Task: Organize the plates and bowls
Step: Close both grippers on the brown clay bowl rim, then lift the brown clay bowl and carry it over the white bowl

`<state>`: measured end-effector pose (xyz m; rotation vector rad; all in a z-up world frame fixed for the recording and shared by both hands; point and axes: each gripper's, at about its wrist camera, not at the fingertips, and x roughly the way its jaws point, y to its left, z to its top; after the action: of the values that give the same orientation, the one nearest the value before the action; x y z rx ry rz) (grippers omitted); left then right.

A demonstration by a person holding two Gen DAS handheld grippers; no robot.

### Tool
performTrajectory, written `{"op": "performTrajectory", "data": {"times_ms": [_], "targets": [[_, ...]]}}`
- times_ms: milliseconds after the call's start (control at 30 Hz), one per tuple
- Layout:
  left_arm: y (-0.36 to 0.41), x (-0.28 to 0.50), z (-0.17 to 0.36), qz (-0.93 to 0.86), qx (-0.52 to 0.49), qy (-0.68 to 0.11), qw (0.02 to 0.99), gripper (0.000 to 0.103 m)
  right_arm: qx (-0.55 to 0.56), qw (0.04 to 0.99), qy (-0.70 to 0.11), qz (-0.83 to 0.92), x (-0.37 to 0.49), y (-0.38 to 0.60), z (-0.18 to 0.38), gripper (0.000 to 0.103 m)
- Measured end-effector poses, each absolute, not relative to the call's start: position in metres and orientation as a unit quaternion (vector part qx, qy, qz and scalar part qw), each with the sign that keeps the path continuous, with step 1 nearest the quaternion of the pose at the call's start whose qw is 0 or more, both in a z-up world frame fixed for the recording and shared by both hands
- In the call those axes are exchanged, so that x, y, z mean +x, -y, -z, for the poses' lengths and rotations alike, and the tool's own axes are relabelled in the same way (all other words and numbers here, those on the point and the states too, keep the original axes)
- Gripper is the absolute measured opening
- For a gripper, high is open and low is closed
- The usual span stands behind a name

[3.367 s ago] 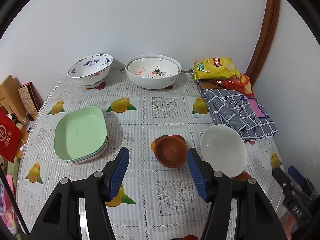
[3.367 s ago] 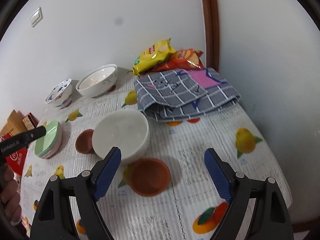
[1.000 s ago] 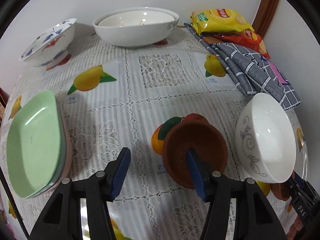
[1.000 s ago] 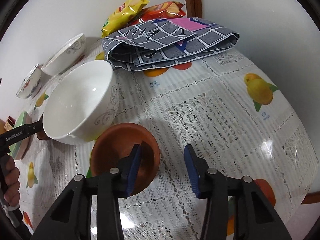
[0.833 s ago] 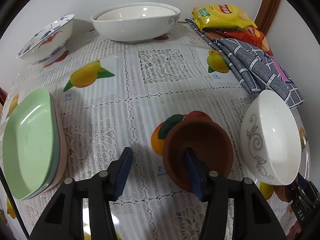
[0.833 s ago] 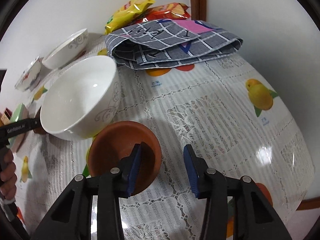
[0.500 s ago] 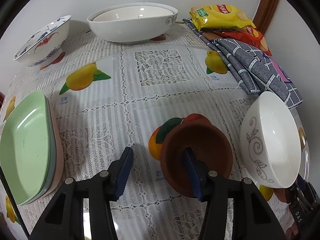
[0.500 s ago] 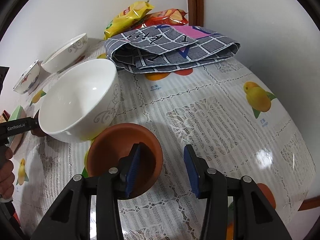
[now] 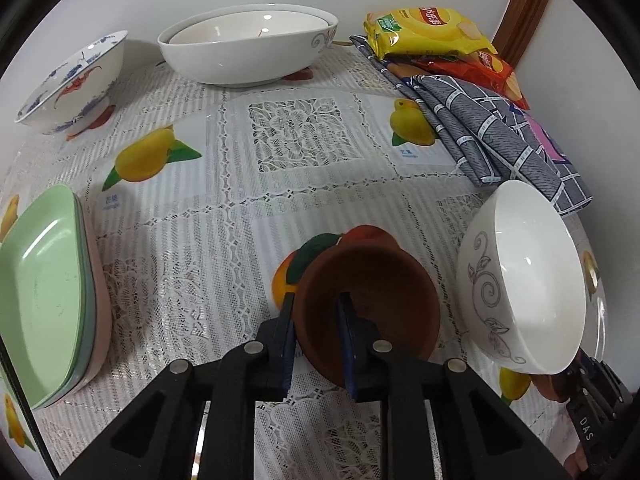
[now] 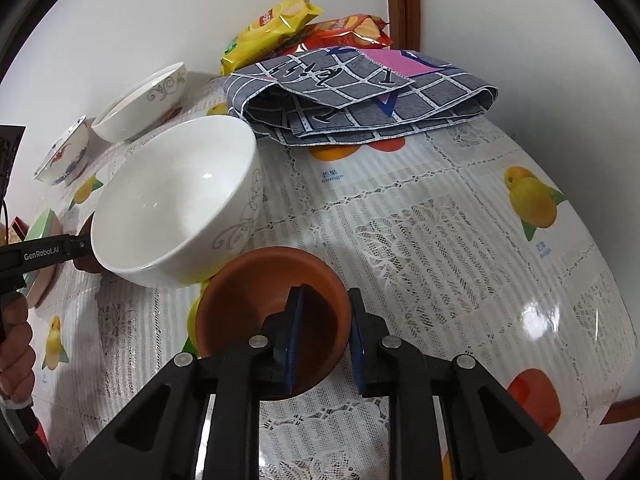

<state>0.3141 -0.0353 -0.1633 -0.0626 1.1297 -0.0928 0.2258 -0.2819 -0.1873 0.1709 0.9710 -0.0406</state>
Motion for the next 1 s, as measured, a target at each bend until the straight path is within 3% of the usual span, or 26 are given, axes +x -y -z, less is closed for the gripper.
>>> {"op": "performTrajectory", "data": {"times_ms": [367, 1000], "targets": [[0.032, 0.296, 0.147, 0.054, -0.045, -0.525, 0.849, 0.008, 0.127, 0.877, -0.462, 0.031, 0.218, 0.287, 0.178, 0.009], [0.017, 0.244, 0.075, 0.050, -0.065, -0.479, 0.874, 0.008, 0.160, 0.890, -0.424, 0.048, 0.179, 0.295, 0.115, 0.009]]}}
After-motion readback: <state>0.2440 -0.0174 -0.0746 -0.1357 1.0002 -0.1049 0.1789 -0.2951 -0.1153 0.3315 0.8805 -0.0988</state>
